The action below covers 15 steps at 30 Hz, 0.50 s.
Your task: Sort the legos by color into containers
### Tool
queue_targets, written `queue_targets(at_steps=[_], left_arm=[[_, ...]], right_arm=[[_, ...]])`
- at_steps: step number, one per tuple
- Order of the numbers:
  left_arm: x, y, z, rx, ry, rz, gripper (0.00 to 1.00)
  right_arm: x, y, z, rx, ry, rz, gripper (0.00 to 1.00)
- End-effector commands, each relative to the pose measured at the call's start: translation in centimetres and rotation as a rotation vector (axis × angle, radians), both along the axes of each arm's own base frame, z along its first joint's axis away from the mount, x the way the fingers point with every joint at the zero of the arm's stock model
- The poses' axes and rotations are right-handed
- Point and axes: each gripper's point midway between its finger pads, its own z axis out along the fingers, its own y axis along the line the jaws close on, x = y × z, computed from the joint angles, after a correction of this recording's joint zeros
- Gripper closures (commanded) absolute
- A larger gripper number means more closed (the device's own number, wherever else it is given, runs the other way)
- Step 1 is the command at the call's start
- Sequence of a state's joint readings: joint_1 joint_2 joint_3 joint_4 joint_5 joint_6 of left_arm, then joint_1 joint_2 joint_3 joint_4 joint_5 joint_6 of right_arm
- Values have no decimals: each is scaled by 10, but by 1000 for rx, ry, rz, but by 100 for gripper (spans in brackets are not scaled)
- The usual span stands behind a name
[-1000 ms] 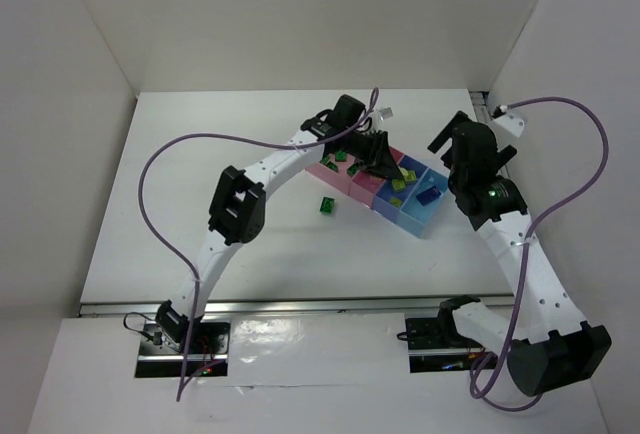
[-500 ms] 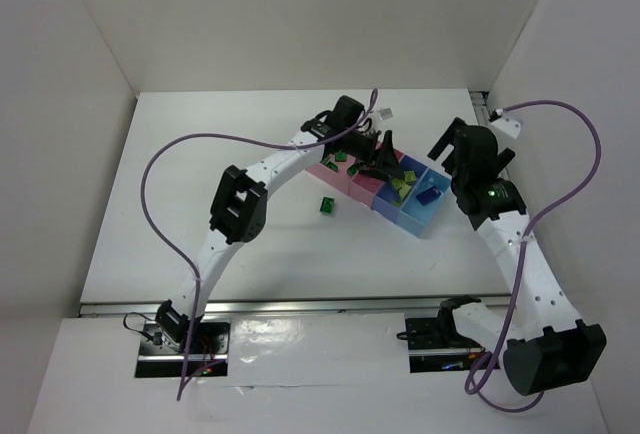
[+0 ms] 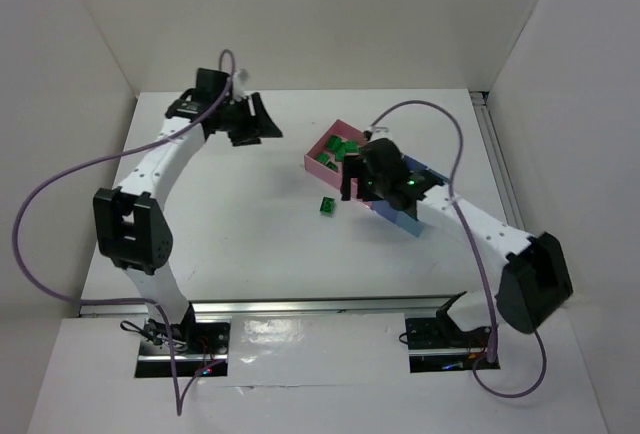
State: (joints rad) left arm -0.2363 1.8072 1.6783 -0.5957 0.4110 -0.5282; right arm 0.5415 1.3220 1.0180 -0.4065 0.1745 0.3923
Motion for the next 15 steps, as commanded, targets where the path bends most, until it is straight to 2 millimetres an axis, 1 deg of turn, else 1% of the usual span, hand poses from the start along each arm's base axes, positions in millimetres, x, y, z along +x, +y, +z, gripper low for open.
queue_targets(at_steps=[1,2,4,5,6,7,8,9,10,11,12,13,14,15], left_arm=[[-1,57,-7,133,-10,152,32],[-5,65,-11,143,0,172,32],[-8,76,-11,142,2,184,32],[-9,84,-10,142,2,204,32],[-12,86,-16,136,22,203,32],[-12,94,-20,146,25,208,32],[-11,98,-20,146,26,218,32],[-14,103,-26,155,45,220,32],[-16,109,-31,157,60,233,32],[-17,120,-30,162,56,251,32],[-20,124,-32,162,63,261,32],[-20,127,-32,153,65,264,32],[-22,134,-32,158,64,276,32],[-23,132,-31,145,64,265,34]], right_arm=[[3,42,-3,33,22,1,8],[3,52,-17,29,61,-2,7],[5,62,-24,61,85,-70,6],[5,58,-42,42,128,-122,6],[8,62,-42,64,136,-145,6],[10,68,-46,87,143,-143,6],[13,70,-57,74,157,-145,6],[13,74,-64,85,175,-150,6],[16,80,-63,100,180,-149,6],[18,81,-69,94,187,-150,6],[19,84,-74,90,201,-145,6],[21,86,-73,107,196,-153,6],[26,90,-73,119,183,-152,6],[25,90,-76,121,182,-151,6]])
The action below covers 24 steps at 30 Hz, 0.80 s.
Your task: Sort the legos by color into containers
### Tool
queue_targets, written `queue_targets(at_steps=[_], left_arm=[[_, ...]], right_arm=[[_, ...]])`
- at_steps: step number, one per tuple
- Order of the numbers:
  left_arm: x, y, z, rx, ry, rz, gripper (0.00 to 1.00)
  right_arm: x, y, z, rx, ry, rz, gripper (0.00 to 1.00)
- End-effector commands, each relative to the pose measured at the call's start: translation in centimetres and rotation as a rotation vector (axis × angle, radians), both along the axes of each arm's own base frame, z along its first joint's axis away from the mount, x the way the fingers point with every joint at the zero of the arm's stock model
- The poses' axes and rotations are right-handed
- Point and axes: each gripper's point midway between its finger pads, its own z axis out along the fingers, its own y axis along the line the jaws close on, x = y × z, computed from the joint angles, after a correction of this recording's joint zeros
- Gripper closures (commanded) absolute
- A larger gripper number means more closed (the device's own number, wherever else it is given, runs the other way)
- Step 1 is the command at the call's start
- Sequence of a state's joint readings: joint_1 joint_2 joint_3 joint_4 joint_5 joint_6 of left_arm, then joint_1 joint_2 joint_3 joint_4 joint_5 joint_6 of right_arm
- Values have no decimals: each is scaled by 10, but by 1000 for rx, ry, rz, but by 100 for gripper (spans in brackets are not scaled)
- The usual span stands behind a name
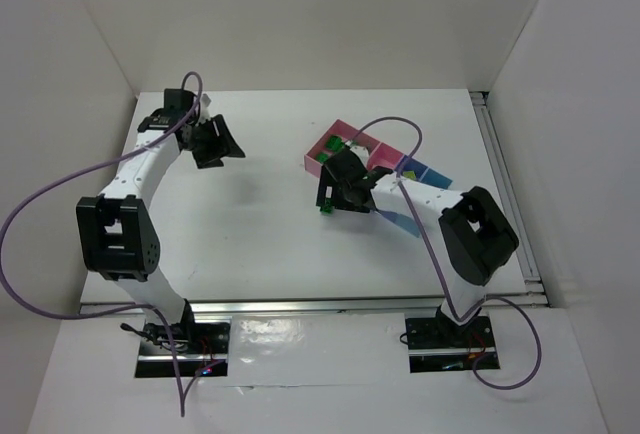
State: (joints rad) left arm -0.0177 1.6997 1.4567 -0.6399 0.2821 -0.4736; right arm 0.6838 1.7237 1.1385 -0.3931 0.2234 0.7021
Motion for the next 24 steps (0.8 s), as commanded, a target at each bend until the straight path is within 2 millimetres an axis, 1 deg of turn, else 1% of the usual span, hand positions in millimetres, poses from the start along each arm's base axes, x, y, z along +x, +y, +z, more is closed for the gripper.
queue_targets(at_steps=[1,2,3,4,5,6,7,8,9,11,12,13,15,16,18,19,21,24], left_arm=[[-4,17,24,10,-68,6,34],[-5,15,28,1,-79,-1,34],[-5,19,28,2,-79,10,35],[-7,19,30,2,-82,10,35],[-7,19,30,2,-82,10,35],[-8,20,33,8,-94,3,35],[-8,20,33,8,-94,3,35],[-10,23,29,8,-83,12,35],[-10,23,29,8,-83,12,35],[-11,23,26,7,-74,12,35],[-14,23,21,7,-62,12,35],[-14,21,19,-2,-62,6,35],[-14,20,20,-10,-63,0,35],[-12,19,21,-15,-70,6,35],[-12,19,21,-15,-70,6,35],[-12,19,21,-15,-70,6,35],[-13,17,19,-28,-66,8,35],[-13,16,18,-35,-66,2,35]], right_arm=[[25,19,19,91,-84,-47,6],[24,19,15,84,-76,-47,6],[27,18,6,62,-61,-52,6],[31,22,9,65,-64,-52,6],[32,26,8,57,-70,-50,8],[33,23,4,37,-71,-49,9],[34,29,4,28,-83,-34,10],[37,29,4,21,-92,-42,11],[37,34,2,8,-97,-27,15],[42,33,-6,-28,-84,-38,18],[42,33,-14,-45,-65,-37,22],[43,34,-15,-45,-65,-37,23],[43,44,-11,-58,-85,-2,28],[43,43,-11,-64,-86,5,33],[48,47,-4,-69,-89,14,36],[51,48,-6,-83,-85,9,36],[47,48,-6,-108,-80,21,36],[48,45,-5,-129,-90,29,36]])
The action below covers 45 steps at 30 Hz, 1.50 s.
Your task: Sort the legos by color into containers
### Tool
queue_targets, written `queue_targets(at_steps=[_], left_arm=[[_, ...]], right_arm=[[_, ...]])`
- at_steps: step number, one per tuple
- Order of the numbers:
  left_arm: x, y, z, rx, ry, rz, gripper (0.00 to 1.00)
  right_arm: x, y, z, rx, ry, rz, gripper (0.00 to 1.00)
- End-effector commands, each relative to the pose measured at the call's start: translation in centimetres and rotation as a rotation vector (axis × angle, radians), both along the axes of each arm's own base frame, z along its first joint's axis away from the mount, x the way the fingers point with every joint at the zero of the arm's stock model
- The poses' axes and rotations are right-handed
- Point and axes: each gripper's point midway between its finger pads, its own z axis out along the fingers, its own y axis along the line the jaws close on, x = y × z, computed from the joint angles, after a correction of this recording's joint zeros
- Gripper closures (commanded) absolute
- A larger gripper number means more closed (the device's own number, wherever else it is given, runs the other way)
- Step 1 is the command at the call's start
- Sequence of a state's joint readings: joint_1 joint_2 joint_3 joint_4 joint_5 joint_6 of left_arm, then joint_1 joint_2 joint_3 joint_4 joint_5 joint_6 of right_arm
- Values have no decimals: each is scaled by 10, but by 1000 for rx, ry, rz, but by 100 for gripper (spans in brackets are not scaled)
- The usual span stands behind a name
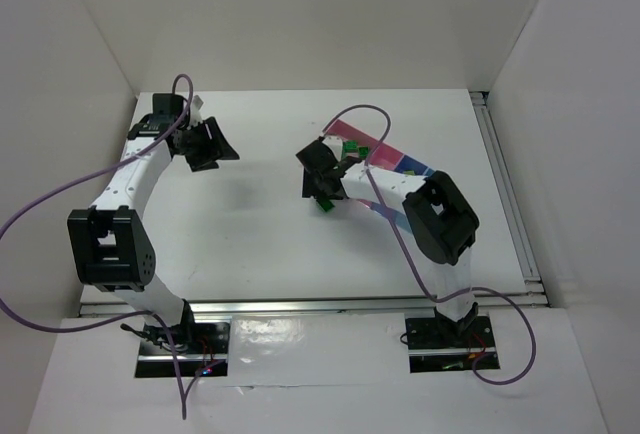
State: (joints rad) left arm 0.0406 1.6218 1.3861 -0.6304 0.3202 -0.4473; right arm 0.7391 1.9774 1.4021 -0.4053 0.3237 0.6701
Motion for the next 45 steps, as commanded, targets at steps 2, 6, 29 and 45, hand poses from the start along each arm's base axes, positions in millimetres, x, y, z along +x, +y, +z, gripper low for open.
queue_targets(at_steps=[2,6,29,45], left_arm=[[1,-4,11,-27,-41,-20,35],[1,-4,11,-27,-41,-20,35],[3,-5,11,-37,-36,-15,36],[-5,-13,24,-67,-50,-17,30]], right_arm=[[4,-2,5,-52,-26,5,36],[-3,-3,-5,-93,1,33,37],[43,-15,97,-61,-204,31,75],[103,-95,132,-41,-242,-144,1]])
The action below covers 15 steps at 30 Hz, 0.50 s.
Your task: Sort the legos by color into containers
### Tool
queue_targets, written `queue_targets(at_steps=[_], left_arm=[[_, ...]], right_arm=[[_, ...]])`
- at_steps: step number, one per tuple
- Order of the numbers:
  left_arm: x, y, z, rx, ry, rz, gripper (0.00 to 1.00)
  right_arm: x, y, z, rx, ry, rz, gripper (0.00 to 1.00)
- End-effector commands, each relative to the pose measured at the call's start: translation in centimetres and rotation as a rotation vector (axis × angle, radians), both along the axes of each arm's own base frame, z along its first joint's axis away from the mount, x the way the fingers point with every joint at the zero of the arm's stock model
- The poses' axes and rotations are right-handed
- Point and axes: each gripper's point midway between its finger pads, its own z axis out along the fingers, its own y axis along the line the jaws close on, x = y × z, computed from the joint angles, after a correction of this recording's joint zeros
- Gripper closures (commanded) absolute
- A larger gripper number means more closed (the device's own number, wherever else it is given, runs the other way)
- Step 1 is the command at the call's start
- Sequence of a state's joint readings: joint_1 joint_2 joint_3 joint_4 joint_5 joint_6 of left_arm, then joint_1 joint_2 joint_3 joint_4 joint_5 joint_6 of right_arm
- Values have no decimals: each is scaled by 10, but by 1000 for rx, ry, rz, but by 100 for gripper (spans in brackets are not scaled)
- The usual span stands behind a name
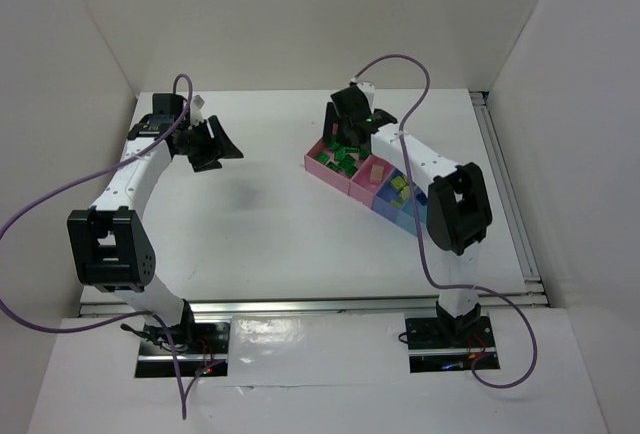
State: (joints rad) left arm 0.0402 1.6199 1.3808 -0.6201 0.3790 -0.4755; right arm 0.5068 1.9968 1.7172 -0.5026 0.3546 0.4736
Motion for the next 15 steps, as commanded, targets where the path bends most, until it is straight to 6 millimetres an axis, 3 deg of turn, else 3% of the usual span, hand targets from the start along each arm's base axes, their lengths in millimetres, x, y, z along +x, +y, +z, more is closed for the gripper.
queue_targets(at_steps=[1,3,4,5,6,7,8,14,15], left_arm=[[-3,-3,19,-5,-51,-1,30],[-5,-5,24,3,-65,-5,30],[-6,-7,27,10,-75,-8,29],[-6,-7,27,10,-75,-8,29],[-6,-5,31,18,-86,-1,29],[-6,-5,31,18,-86,-1,29],[-7,-9,31,18,-86,-10,28],[-12,-18,36,9,-98,-36,26],[-15,-24,40,1,-109,-54,25]], right_arm=[[-15,-28,55,7,-94,-71,1],[-27,-70,52,-38,-102,-235,1],[-36,-85,70,-32,-137,-288,1],[-48,-108,60,-68,-117,-356,1],[-56,-120,61,-79,-113,-389,1],[-66,-132,74,-70,-136,-420,1],[-77,-143,65,-91,-114,-443,1],[-121,-193,75,-111,-122,-545,1],[-127,-200,68,-131,-103,-550,1]])
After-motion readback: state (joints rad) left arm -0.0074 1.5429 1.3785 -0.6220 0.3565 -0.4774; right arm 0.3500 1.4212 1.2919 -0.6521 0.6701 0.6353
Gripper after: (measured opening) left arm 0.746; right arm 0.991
